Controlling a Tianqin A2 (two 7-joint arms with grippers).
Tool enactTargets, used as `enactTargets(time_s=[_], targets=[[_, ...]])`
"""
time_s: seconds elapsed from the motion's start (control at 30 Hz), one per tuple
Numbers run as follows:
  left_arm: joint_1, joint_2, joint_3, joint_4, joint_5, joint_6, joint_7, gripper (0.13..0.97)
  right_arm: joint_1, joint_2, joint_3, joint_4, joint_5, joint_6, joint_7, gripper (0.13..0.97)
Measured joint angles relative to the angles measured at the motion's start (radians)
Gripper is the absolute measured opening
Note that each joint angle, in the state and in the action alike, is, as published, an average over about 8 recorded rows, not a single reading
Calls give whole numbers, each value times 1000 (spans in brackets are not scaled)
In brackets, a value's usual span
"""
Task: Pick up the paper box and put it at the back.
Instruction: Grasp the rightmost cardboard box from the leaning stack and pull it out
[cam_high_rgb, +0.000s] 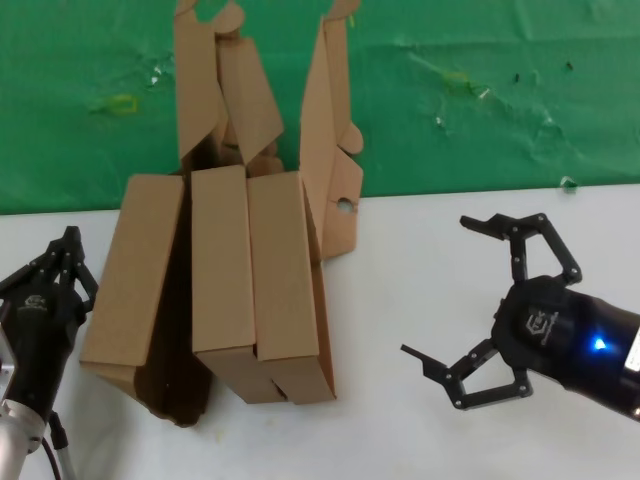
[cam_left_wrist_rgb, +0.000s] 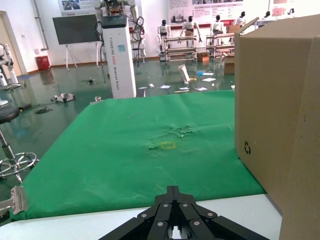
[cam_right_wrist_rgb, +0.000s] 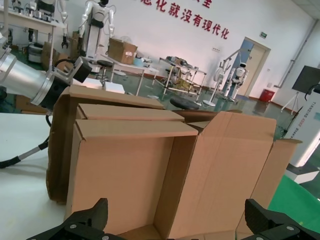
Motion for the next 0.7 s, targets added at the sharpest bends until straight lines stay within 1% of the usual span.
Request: enactTargets(time_s=[0.33, 0.7], targets=[[0, 0, 0, 0, 0, 0, 0, 143, -20, 20, 17, 8, 2, -6, -4, 965], [0, 0, 0, 0, 0, 0, 0, 143, -46, 43, 30, 54, -20, 22, 23, 965]])
